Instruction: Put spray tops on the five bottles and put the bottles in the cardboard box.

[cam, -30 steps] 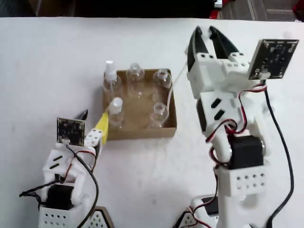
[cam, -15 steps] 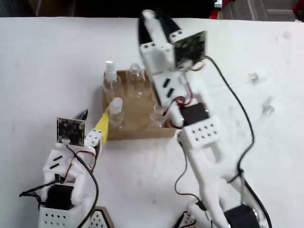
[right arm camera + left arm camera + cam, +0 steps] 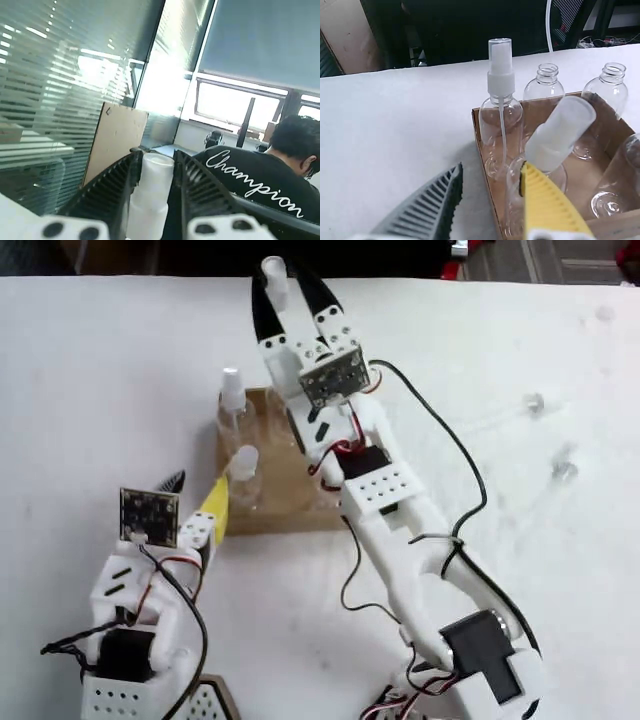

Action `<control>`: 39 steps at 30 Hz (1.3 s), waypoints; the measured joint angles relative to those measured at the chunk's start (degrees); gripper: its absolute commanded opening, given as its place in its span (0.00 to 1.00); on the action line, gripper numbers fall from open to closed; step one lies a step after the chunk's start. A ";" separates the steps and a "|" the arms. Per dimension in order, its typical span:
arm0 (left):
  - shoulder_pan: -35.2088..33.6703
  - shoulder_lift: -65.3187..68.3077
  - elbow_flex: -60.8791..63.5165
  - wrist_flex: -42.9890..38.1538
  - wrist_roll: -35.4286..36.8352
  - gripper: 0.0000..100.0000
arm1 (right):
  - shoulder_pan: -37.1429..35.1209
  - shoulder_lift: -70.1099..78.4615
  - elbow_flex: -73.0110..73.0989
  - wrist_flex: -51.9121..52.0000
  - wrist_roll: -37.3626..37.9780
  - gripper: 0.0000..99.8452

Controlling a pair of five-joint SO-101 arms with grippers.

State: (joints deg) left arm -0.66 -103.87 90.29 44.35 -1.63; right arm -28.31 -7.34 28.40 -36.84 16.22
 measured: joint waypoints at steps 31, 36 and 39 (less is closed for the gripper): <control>0.00 0.00 0.00 0.00 0.00 0.18 | -1.32 -5.54 7.03 -0.70 0.00 0.02; 0.00 0.00 0.00 0.00 0.00 0.18 | -2.29 -5.54 7.03 -0.70 0.00 0.02; 0.00 0.00 0.00 0.00 0.00 0.18 | -2.11 -5.54 7.03 -0.70 0.00 0.02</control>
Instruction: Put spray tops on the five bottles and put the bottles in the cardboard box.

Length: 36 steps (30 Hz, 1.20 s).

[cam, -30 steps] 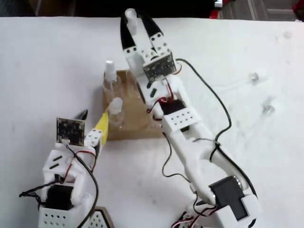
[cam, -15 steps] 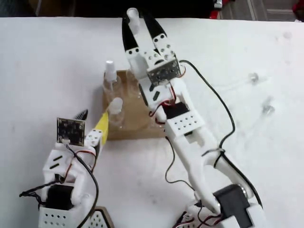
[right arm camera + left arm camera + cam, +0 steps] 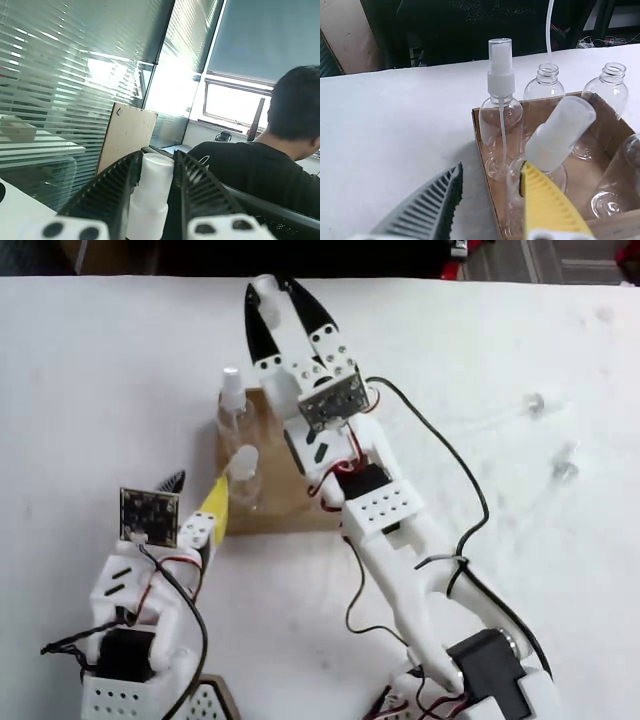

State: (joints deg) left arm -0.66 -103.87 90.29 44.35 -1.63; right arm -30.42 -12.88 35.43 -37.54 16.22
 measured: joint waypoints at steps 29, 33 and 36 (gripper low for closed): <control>0.00 0.00 0.00 0.00 0.00 0.18 | 0.09 4.66 -2.46 0.00 0.00 0.02; 0.00 0.00 0.00 0.00 0.00 0.18 | 1.41 4.66 -1.41 0.00 0.00 0.02; 0.00 0.00 0.00 0.00 0.00 0.18 | 2.46 4.66 0.70 0.00 0.00 0.02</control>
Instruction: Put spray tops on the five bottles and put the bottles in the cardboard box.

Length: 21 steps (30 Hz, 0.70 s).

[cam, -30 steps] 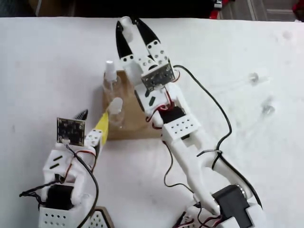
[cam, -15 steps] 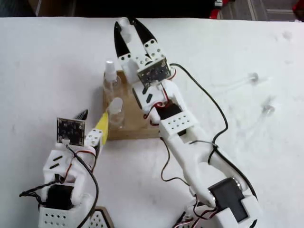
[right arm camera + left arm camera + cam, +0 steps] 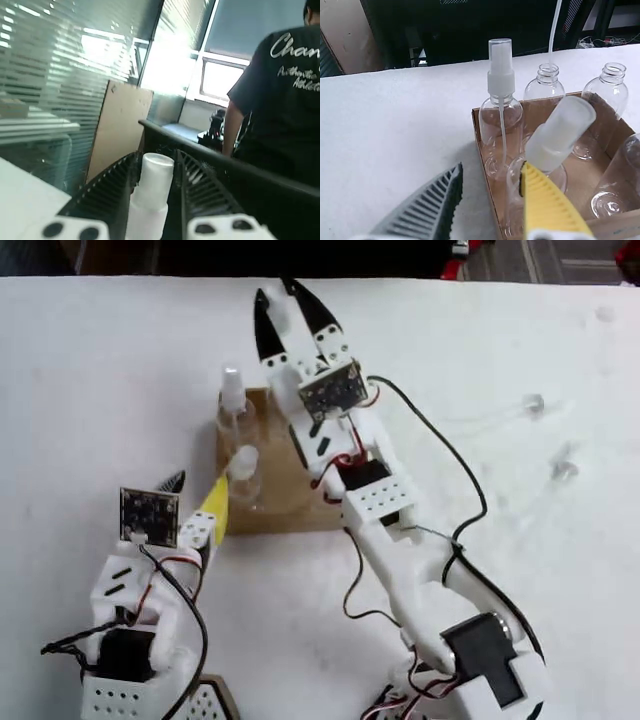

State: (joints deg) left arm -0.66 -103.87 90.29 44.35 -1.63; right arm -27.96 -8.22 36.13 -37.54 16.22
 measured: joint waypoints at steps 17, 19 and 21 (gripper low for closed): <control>0.00 0.00 0.00 0.00 0.00 0.18 | 0.18 6.33 4.40 0.00 -6.77 0.02; 0.00 0.00 0.00 0.00 0.00 0.18 | 0.18 9.14 4.40 -0.35 -6.77 0.02; 0.00 0.00 0.00 0.00 0.00 0.18 | 0.26 11.52 4.40 -1.76 -6.77 0.02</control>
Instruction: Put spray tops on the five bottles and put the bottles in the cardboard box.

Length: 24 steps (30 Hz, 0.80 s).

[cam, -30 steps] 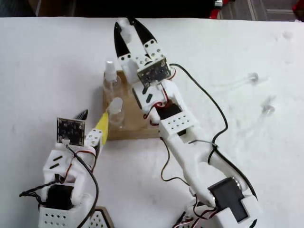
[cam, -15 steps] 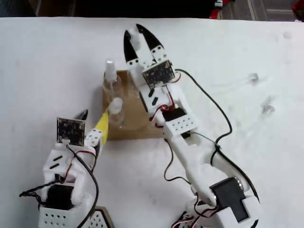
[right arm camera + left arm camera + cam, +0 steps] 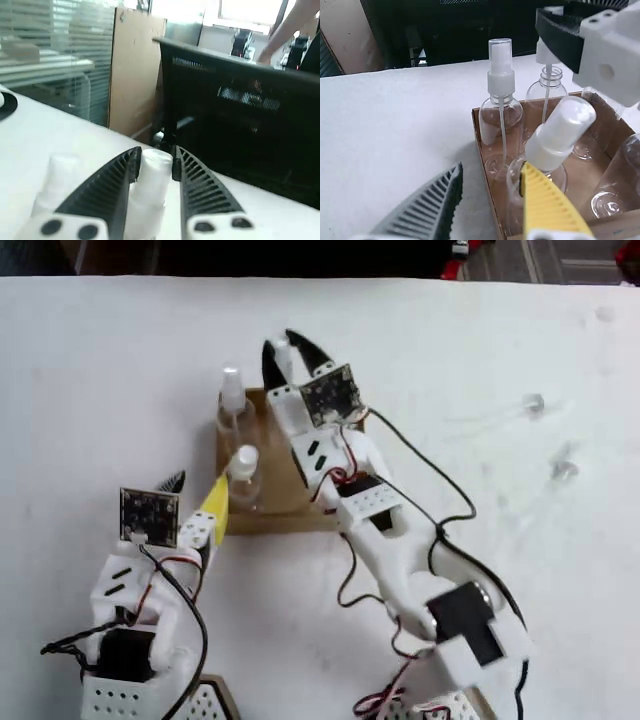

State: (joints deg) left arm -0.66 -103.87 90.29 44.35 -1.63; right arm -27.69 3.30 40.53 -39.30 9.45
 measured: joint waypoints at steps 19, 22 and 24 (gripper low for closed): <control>0.00 0.00 0.00 0.00 0.00 0.18 | 0.26 2.64 4.48 -10.02 1.93 0.02; 0.00 0.00 0.00 0.00 0.00 0.18 | 0.26 2.64 4.57 -10.11 1.93 0.02; 0.00 0.00 0.00 0.00 0.00 0.18 | 0.26 2.64 4.57 -10.11 1.93 0.02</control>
State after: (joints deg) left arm -0.66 -103.87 90.29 44.35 -1.63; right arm -27.43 5.93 45.10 -49.41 11.38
